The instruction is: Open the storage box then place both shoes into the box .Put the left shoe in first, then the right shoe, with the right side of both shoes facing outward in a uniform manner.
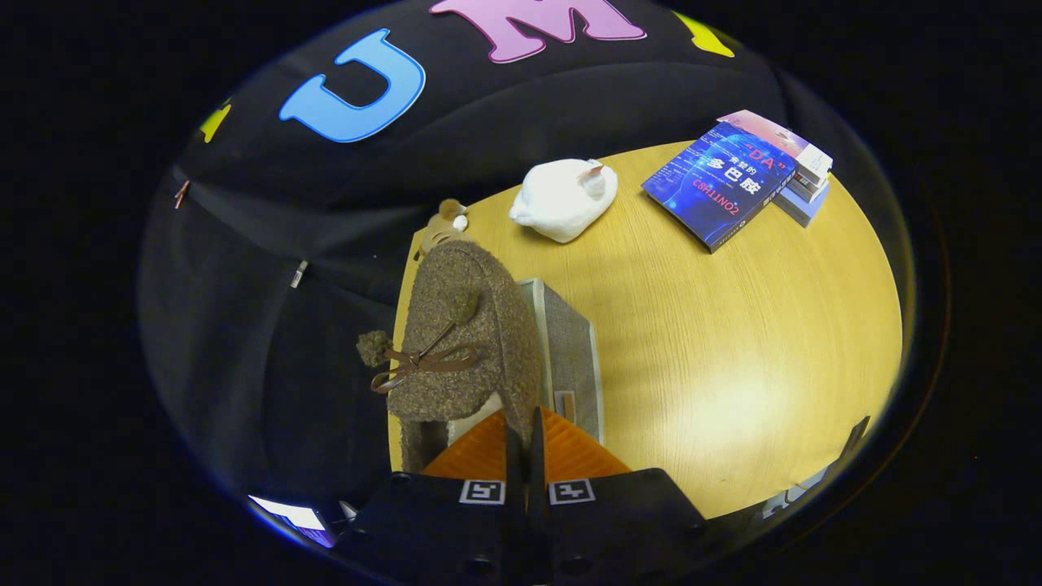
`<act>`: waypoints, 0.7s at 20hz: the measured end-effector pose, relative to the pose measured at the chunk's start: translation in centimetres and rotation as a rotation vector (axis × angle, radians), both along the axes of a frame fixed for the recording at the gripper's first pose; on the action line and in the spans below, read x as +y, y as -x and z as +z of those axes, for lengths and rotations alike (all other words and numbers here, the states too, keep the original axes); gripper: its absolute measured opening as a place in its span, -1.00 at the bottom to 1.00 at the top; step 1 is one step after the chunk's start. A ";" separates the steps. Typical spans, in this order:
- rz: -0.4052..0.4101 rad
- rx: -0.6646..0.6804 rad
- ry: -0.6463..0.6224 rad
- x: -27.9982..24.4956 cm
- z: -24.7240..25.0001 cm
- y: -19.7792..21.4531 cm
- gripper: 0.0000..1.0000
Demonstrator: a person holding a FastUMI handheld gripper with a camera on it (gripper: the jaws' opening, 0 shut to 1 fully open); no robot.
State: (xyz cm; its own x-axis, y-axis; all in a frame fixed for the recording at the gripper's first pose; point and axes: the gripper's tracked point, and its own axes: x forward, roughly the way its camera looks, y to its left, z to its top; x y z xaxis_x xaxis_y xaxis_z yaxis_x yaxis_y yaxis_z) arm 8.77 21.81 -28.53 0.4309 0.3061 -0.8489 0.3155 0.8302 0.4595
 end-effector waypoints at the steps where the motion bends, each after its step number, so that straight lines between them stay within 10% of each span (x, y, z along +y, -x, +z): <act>1: 0.001 0.017 0.029 0.4 -0.5 0.1 -0.90; 11: 0.002 0.082 0.157 2.8 -4.0 0.7 -0.87; 14: -0.002 0.033 0.125 3.3 -3.0 -0.7 -0.39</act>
